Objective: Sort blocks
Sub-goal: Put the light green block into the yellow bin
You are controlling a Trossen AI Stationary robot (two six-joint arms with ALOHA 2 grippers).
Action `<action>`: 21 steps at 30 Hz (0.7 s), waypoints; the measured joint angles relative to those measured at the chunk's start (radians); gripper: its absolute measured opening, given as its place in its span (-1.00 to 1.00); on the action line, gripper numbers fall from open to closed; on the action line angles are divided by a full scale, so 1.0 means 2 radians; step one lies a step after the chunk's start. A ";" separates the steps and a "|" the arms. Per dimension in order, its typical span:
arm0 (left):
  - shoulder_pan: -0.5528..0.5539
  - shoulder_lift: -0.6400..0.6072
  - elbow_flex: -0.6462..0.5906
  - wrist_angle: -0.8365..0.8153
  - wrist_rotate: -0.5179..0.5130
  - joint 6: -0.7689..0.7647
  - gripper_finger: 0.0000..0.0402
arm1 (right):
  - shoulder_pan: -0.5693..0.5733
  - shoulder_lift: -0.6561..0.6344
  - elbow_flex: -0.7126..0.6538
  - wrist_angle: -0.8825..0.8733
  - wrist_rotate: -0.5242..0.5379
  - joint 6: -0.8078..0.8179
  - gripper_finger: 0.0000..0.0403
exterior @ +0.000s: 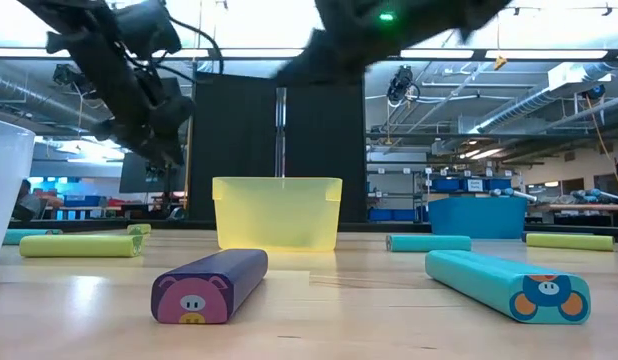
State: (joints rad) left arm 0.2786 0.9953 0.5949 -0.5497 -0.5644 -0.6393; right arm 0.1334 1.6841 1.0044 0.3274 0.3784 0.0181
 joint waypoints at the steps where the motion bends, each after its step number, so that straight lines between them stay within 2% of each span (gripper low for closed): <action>1: 0.010 0.010 0.007 -0.017 0.000 -0.010 0.18 | 0.003 -0.016 -0.021 0.001 0.017 0.009 -0.81; 4: 0.044 0.041 0.025 -0.062 0.014 -0.036 0.33 | 0.017 -0.056 -0.075 0.011 0.068 0.027 -0.79; 8: 0.091 0.080 0.031 -0.066 0.053 -0.038 0.43 | 0.037 -0.096 -0.137 0.069 0.107 0.034 -0.77; 14: 0.149 0.127 0.032 -0.058 0.069 -0.038 0.46 | 0.056 -0.115 -0.197 0.158 0.117 0.034 -0.77; 21: 0.184 0.160 0.032 -0.044 0.089 -0.036 0.46 | 0.064 -0.116 -0.218 0.173 0.117 0.043 -0.77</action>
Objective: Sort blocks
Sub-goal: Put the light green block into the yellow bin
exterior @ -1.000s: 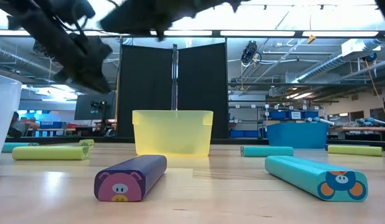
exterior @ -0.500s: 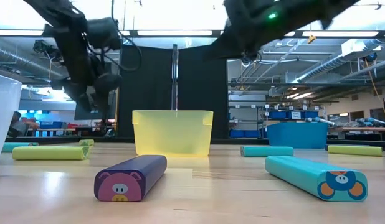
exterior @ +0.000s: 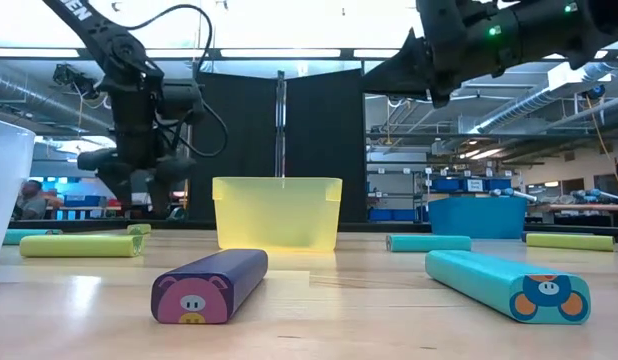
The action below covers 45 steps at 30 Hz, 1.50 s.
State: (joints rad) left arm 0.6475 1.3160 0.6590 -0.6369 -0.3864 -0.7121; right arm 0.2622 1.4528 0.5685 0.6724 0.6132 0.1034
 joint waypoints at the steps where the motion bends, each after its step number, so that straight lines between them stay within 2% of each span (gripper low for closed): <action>1: 0.001 0.004 0.000 -0.001 0.003 0.000 0.46 | 0.001 0.000 0.000 -0.001 0.000 0.000 -0.77; 10: 0.012 0.064 -0.001 0.038 0.042 0.027 0.46 | 0.002 0.000 0.000 0.020 0.011 -0.022 -0.77; 15: 0.017 0.096 0.003 0.051 0.043 0.028 0.45 | 0.006 0.000 0.000 0.026 0.011 -0.023 -0.77; 19: 0.018 0.098 0.002 0.063 0.042 0.040 0.42 | 0.008 0.000 0.000 0.028 0.011 -0.023 -0.77; 23: 0.019 0.099 0.001 0.069 0.044 0.049 0.24 | 0.008 0.000 0.000 0.034 0.011 -0.023 -0.77; 30: 0.019 0.100 0.001 0.080 0.052 0.078 -0.38 | 0.008 0.000 0.000 0.050 0.011 -0.026 -0.77; 32: 0.019 0.100 0.001 0.082 0.050 0.090 -0.50 | 0.008 0.000 0.000 0.053 0.011 -0.026 -0.77; 39: 0.018 0.099 0.007 0.085 0.046 0.123 -0.50 | 0.007 0.000 0.000 0.059 0.011 -0.027 -0.77; 45: -0.011 0.050 0.021 0.104 0.047 0.148 -0.50 | 0.007 0.001 0.000 0.062 0.011 -0.027 -0.77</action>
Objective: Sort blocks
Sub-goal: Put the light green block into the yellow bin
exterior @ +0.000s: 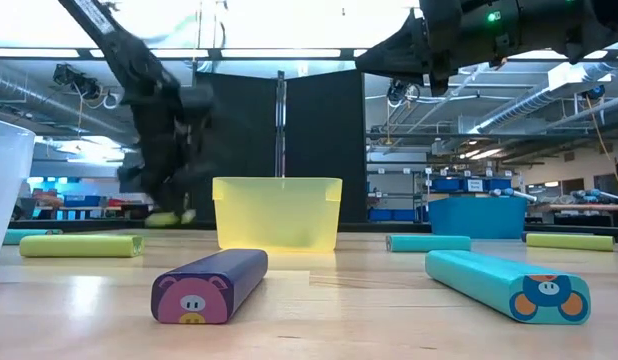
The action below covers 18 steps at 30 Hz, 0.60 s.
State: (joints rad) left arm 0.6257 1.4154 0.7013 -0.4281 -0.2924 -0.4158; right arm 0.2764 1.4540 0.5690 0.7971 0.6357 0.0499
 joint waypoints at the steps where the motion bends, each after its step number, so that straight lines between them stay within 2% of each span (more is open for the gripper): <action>1: -0.006 -0.012 0.000 0.009 0.001 0.005 -0.50 | 0.000 0.000 0.000 0.001 0.000 0.001 -0.77; 6: -0.044 -0.068 0.000 0.048 0.016 0.010 -0.50 | -0.002 0.000 0.000 0.005 0.000 0.000 -0.77; 11: -0.103 -0.107 0.000 0.128 0.064 0.024 -0.50 | -0.004 0.000 0.000 0.014 0.000 -0.015 -0.77; 14: -0.144 -0.109 0.000 0.198 0.078 0.037 -0.50 | -0.006 0.000 0.000 0.031 0.000 -0.026 -0.77; 18: -0.201 -0.078 -0.001 0.280 0.089 0.050 -0.50 | -0.006 0.000 0.000 0.062 0.000 -0.048 -0.77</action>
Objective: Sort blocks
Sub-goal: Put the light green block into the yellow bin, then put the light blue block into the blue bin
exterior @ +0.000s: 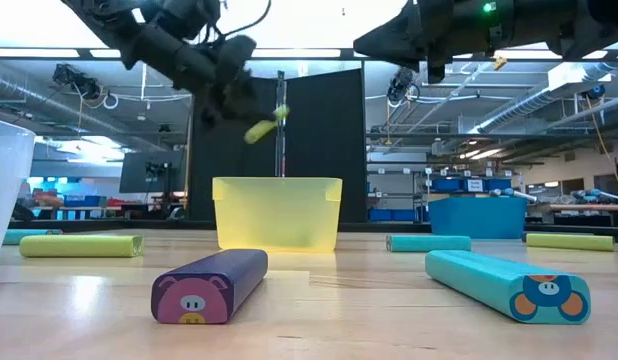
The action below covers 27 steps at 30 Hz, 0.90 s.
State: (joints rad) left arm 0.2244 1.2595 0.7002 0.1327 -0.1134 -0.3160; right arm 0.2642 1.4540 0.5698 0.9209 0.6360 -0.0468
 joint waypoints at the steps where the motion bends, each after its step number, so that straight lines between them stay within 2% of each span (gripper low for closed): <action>1: -0.012 0.012 0.000 0.011 0.001 0.002 -0.50 | 0.000 0.000 0.000 0.007 0.000 -0.004 -0.77; 6: -0.044 0.069 0.000 0.056 0.000 0.000 -0.50 | 0.000 0.000 0.001 0.027 0.000 -0.014 -0.77; 9: -0.052 0.090 0.000 0.055 0.000 -0.005 -0.48 | 0.002 0.000 0.001 0.027 0.000 -0.013 -0.77; 18: -0.074 0.090 0.000 0.057 -0.001 -0.007 0.12 | 0.008 0.000 0.001 0.034 0.000 -0.010 -0.77; 21: -0.075 0.087 0.000 0.051 -0.003 -0.002 0.20 | 0.008 0.000 0.001 0.035 0.000 0.013 -0.77; 27: -0.075 0.073 0.000 0.048 -0.006 0.000 0.22 | 0.008 0.000 0.001 -0.005 -0.004 0.063 -0.77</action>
State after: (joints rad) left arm 0.0753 1.4050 0.7001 0.2284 -0.1253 -0.3162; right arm 0.2794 1.4540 0.5709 0.9113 0.6285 0.0787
